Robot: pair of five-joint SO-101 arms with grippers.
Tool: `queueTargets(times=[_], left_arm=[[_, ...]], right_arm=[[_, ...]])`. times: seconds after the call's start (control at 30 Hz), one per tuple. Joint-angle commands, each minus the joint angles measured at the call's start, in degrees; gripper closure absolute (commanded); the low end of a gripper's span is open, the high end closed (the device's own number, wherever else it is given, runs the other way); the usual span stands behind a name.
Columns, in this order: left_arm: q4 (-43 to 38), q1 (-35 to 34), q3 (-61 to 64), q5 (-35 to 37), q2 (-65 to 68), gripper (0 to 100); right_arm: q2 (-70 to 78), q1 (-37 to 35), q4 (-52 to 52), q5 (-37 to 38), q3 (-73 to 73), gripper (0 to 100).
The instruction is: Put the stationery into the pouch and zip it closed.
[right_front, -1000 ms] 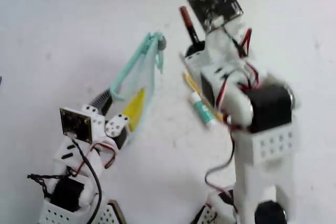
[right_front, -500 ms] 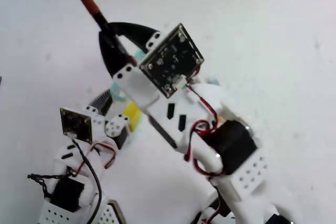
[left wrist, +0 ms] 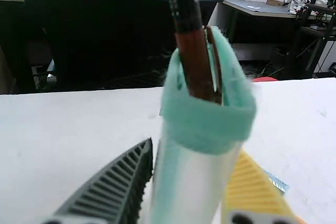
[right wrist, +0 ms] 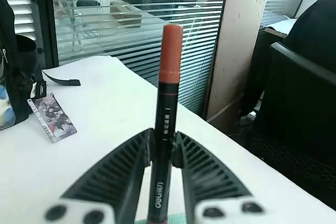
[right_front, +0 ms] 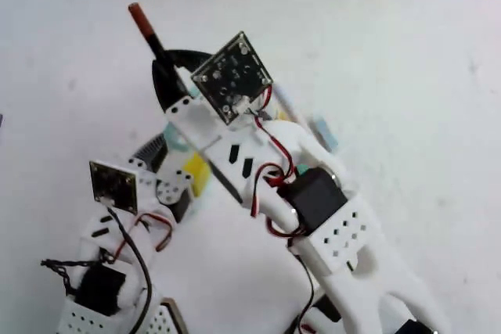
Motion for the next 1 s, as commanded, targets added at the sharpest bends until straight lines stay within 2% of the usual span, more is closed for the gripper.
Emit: queueTargets(times=[0.0, 0.23, 0.43, 0.67, 0.77, 0.87, 0.97], left_arm=[[-0.2, 0.6, -0.4, 0.7, 0.5, 78], [-0.2, 0.5, -0.4, 0.7, 0.5, 78], [-0.2, 0.5, -0.4, 0.7, 0.5, 78], [0.1, 0.6, -0.3, 0.7, 0.5, 78], [0.1, 0.5, -0.3, 0.7, 0.5, 78], [0.0, 0.5, -0.3, 0.7, 0.5, 78], [-0.1, 0.6, -0.3, 0.7, 0.5, 78]], right_arm=[[-3.7, 0.3, 1.9, -0.4, -0.3, 98.1], [-8.5, 0.6, 11.6, 0.0, -0.3, 96.2], [-8.9, 0.7, 14.2, 0.0, -0.4, 76.3], [-9.0, 1.5, 14.2, 0.0, -0.7, 75.5], [-8.3, 6.5, 14.0, -0.3, -2.6, 75.5], [-5.0, 16.8, 14.1, -1.4, -5.4, 75.5], [1.5, 26.5, 16.1, -5.7, -8.9, 75.5]])
